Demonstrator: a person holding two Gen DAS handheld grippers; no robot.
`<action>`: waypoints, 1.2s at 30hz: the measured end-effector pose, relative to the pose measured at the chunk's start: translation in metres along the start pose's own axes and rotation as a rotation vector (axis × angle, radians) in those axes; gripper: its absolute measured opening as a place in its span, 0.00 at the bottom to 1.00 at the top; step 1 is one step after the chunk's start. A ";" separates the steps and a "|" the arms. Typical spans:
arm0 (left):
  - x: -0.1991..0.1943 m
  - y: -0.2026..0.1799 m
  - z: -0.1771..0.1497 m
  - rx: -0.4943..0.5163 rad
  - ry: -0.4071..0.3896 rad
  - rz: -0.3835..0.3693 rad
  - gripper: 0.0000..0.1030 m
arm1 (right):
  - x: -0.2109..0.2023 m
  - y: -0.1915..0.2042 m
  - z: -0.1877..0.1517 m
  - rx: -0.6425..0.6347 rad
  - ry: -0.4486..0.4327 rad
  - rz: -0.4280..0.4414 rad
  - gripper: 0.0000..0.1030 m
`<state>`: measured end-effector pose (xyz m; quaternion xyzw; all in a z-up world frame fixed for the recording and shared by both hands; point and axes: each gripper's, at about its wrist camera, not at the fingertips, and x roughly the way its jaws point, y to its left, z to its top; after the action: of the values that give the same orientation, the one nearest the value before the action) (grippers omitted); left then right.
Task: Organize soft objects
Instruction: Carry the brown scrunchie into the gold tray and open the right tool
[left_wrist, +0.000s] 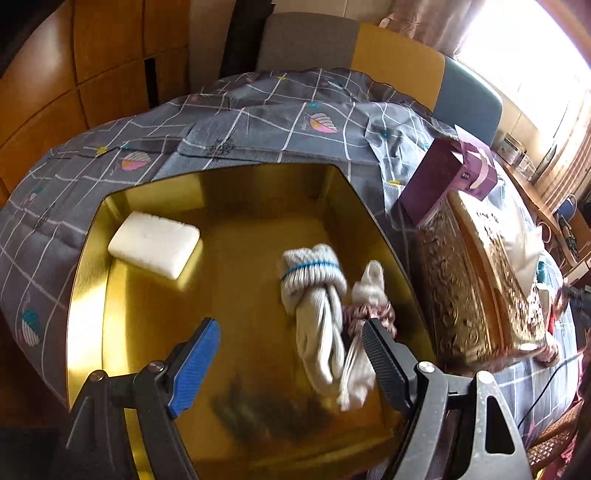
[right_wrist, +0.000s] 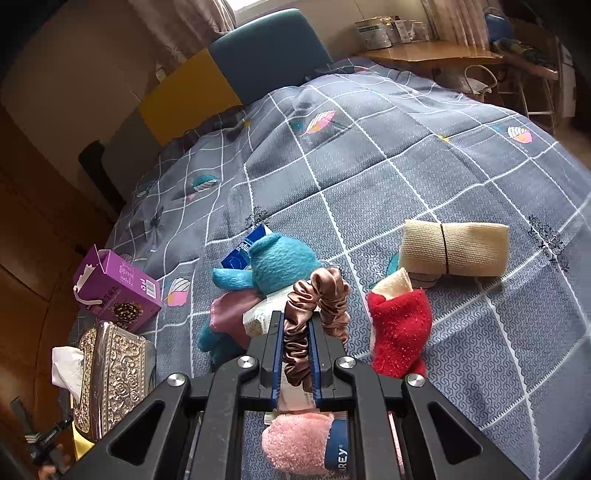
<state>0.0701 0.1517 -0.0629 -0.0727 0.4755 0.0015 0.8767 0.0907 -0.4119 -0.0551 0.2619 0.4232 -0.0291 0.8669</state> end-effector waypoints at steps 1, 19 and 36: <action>-0.002 0.000 -0.003 0.001 -0.002 0.003 0.78 | 0.000 0.008 0.006 -0.018 -0.001 -0.006 0.12; -0.026 0.045 -0.033 -0.107 -0.054 0.011 0.78 | -0.013 0.351 -0.030 -0.635 0.069 0.444 0.12; -0.035 0.069 -0.042 -0.223 -0.089 0.043 0.64 | 0.058 0.405 -0.242 -1.025 0.446 0.417 0.52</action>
<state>0.0110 0.2167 -0.0645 -0.1596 0.4347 0.0763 0.8830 0.0642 0.0626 -0.0467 -0.1127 0.4948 0.4055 0.7603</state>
